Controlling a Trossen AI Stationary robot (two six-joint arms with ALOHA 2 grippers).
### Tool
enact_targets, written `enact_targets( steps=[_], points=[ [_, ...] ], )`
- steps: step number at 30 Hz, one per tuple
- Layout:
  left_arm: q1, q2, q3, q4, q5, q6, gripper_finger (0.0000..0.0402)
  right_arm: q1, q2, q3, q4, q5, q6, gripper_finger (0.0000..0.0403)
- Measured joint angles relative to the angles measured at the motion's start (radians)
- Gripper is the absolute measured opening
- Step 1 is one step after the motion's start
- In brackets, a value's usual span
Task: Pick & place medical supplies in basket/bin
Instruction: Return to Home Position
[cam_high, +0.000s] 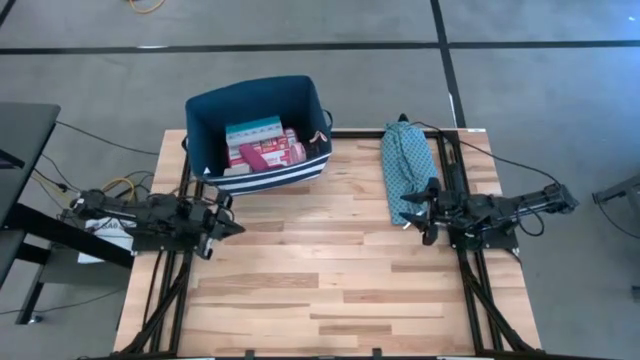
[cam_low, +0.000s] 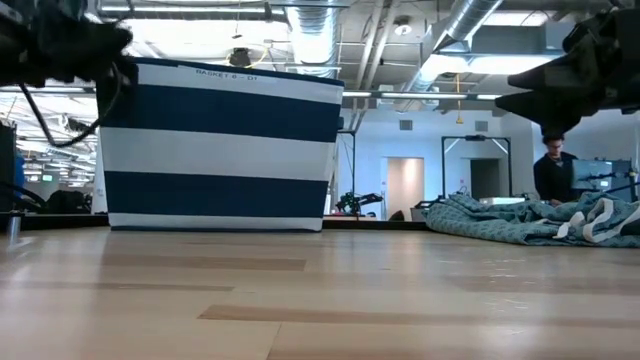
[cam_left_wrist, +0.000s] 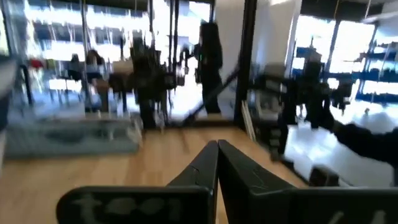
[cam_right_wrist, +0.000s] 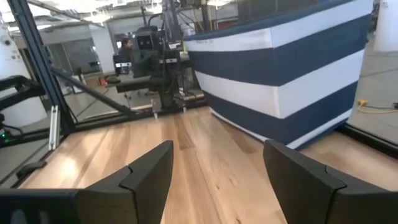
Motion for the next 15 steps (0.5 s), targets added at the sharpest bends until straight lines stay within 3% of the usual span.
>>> enact_targets(
  steps=[5,10,15],
  points=[
    [0.000,0.010,0.000,-0.110,-0.081,-0.074,0.0000,0.002,0.017,0.000,0.000,-0.003,0.002,0.0244],
    [0.000,0.010,0.000,-0.119,-0.161,-0.070,0.0000,0.002,0.018,-0.001,0.000,-0.003,0.002,0.0244],
    [0.000,0.014,0.000,-0.153,-0.163,-0.072,0.0000,0.002,0.017,-0.001,0.000,-0.003,0.001,0.0244]
  ],
)
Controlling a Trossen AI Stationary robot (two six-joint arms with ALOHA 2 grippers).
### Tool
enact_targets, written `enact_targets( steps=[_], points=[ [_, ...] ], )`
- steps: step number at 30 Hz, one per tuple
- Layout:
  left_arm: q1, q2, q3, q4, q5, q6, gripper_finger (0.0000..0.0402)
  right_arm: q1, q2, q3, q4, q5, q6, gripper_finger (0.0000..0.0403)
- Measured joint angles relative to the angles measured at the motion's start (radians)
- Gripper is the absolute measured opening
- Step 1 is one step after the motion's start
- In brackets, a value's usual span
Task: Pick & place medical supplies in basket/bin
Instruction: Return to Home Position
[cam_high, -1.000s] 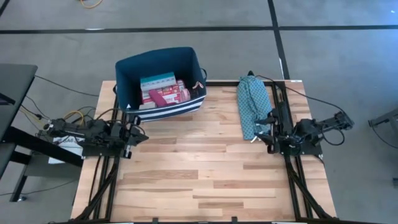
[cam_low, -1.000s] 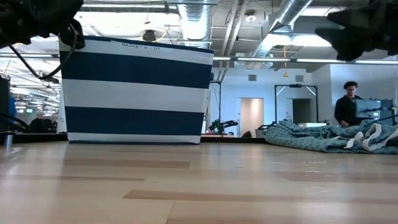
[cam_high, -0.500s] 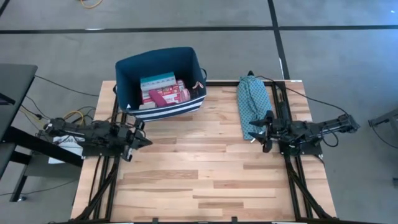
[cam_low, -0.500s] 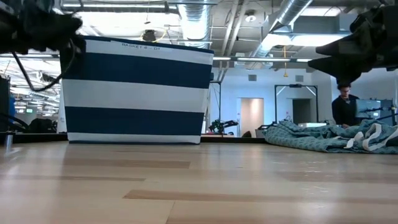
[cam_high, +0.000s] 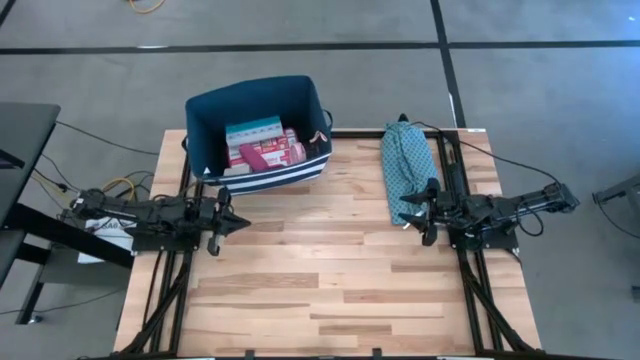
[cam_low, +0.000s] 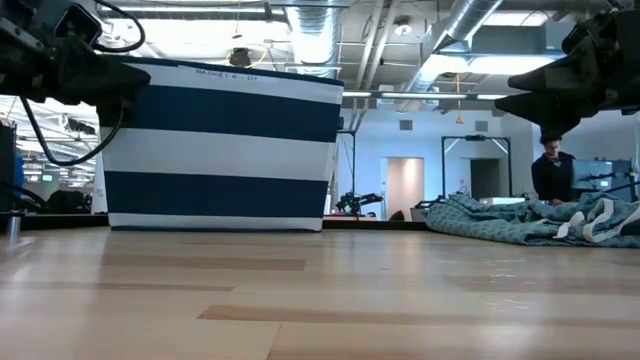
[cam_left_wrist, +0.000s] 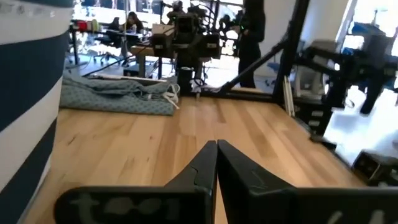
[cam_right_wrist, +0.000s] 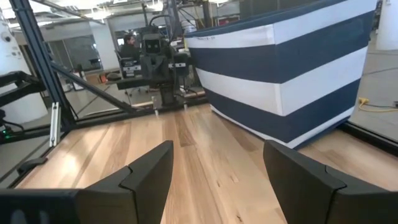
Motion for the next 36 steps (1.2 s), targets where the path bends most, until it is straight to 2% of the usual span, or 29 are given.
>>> enact_targets(
  steps=[7,36],
  points=[
    [0.000,0.007,0.000,-0.004,0.014,0.121,0.0000,0.000,0.000,0.000,0.000,0.000,0.000,0.0244],
    [0.000,0.007,0.000,-0.007,0.010,0.116,0.0000,0.000,0.000,0.000,0.000,0.000,-0.001,0.0244]
  ],
)
